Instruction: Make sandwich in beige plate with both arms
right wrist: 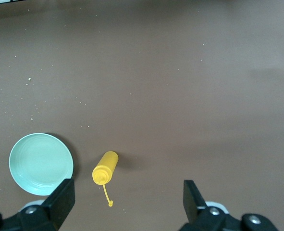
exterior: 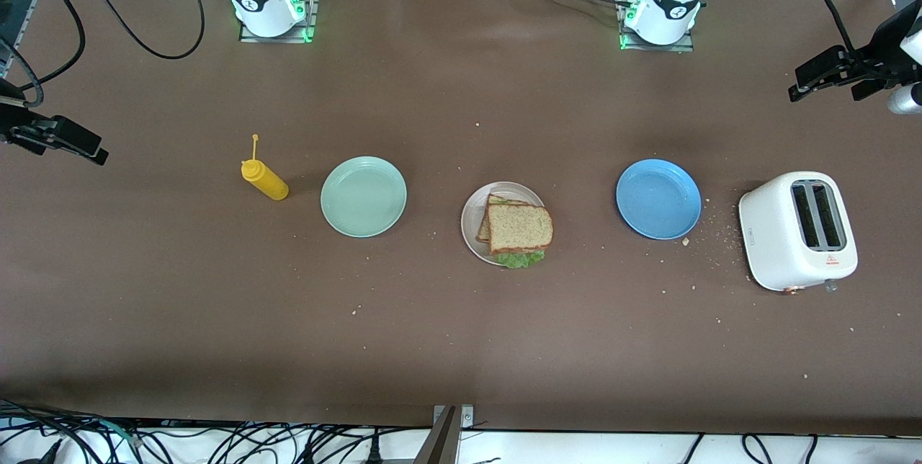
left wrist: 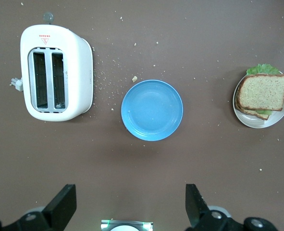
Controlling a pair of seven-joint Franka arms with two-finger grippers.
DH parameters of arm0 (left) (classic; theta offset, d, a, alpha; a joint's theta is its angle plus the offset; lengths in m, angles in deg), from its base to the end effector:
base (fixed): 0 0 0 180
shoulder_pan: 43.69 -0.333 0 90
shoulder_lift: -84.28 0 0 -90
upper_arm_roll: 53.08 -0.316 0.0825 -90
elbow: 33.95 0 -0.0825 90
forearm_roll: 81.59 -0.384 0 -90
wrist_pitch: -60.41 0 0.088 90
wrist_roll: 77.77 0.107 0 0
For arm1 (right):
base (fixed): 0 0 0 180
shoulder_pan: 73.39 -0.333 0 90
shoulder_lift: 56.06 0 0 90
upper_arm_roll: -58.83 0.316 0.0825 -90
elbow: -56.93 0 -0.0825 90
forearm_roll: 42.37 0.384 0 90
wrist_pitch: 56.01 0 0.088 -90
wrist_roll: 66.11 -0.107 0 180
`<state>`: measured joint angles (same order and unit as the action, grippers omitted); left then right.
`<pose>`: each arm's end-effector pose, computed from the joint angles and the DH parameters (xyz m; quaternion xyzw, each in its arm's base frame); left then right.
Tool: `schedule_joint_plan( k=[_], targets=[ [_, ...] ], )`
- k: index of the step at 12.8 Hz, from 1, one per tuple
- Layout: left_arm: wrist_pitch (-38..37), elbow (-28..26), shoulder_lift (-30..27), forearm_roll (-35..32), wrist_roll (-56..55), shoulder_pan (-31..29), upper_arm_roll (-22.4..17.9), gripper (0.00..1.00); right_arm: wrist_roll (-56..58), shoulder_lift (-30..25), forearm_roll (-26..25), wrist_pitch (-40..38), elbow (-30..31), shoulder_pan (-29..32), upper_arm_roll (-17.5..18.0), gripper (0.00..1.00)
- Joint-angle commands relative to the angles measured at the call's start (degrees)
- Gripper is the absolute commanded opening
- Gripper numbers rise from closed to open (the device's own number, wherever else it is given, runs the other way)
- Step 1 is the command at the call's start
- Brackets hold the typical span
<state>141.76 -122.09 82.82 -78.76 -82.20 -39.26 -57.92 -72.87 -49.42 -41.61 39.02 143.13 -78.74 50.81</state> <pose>0.5307 -0.0014 0.6410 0.9978 0.0395 -0.0474 0.0240 0.5975 -0.0217 0.5978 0.9964 -0.0820 0.0197 0.0007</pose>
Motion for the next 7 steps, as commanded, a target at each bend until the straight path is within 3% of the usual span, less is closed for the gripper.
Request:
schedule_joint_plan(
  k=[1, 7],
  targets=[
    [1.7, -1.7, -1.5, -1.8, -1.0, 0.2, 1.1, 1.0, -3.0, 0.3, -0.4, -0.2, -0.4, -0.2, 0.4, 1.0],
    [1.7, -1.5, 0.6, -2.6, 1.4, -0.3, 1.9, 1.0, -2.6, 0.3, 0.7, -0.3, -0.4, 0.0, 0.3, 1.0]
  ],
)
